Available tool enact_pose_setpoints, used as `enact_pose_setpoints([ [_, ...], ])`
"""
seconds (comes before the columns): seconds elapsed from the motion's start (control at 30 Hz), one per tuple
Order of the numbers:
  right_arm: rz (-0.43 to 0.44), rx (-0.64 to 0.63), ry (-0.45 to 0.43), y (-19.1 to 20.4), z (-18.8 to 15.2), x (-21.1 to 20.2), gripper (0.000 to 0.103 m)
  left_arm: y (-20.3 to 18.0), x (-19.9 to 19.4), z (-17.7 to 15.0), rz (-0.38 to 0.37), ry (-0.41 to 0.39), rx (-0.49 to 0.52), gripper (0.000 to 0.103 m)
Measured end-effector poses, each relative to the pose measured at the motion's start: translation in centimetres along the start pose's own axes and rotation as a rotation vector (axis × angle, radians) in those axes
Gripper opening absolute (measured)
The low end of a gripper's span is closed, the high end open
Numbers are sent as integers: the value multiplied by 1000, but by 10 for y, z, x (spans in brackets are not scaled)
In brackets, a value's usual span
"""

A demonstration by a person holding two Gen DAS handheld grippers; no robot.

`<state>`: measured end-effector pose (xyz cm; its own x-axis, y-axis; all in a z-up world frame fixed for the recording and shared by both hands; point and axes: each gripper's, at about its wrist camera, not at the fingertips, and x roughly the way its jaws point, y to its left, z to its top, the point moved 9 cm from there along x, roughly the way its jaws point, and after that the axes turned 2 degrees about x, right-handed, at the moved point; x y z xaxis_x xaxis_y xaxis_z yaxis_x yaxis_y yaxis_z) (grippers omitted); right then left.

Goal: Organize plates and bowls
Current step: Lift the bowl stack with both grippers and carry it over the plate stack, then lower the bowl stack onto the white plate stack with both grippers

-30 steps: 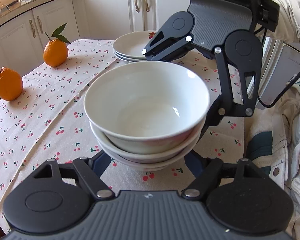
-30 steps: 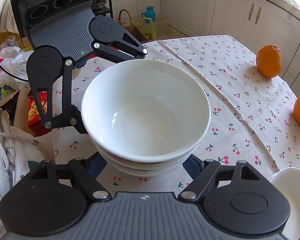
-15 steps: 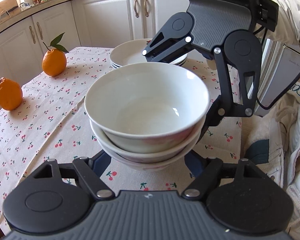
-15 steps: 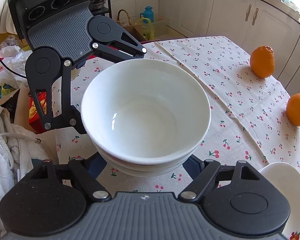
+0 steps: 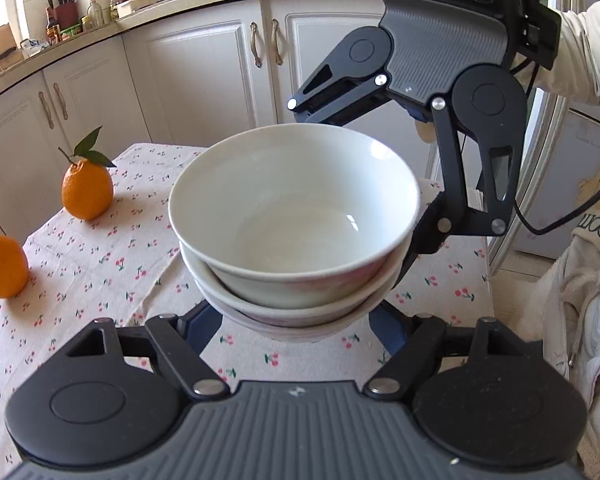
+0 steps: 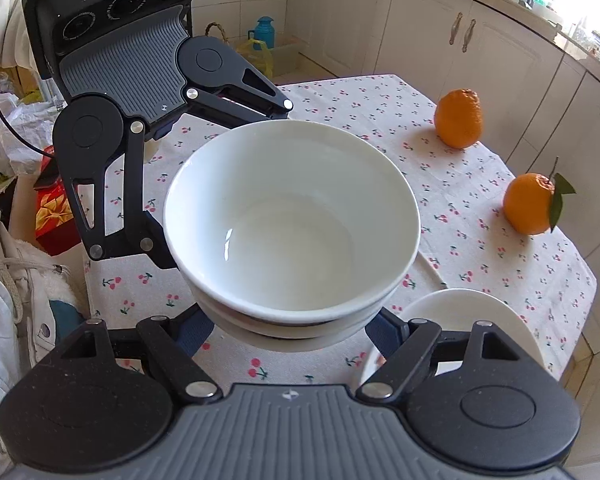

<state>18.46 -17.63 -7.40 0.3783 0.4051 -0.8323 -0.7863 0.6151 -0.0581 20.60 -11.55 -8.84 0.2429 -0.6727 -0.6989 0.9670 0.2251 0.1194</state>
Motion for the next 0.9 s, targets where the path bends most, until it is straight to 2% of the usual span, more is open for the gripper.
enact_pose_setpoints([
  [0.27, -86, 41, 3, -50, -29, -27, 85, 8, 44, 47, -44, -35, 47, 80],
  [0.47, -120, 99, 14, -84, -57, -34, 85, 10, 82, 71, -87, -37, 83, 80],
  [0.67, -120, 157, 11, -107, -73, -28, 85, 13, 108, 79, -108, -24, 86, 80],
  [0.9, -108, 174, 6, -113, -77, -20, 85, 19, 116, 76, -108, 3, 73, 80],
])
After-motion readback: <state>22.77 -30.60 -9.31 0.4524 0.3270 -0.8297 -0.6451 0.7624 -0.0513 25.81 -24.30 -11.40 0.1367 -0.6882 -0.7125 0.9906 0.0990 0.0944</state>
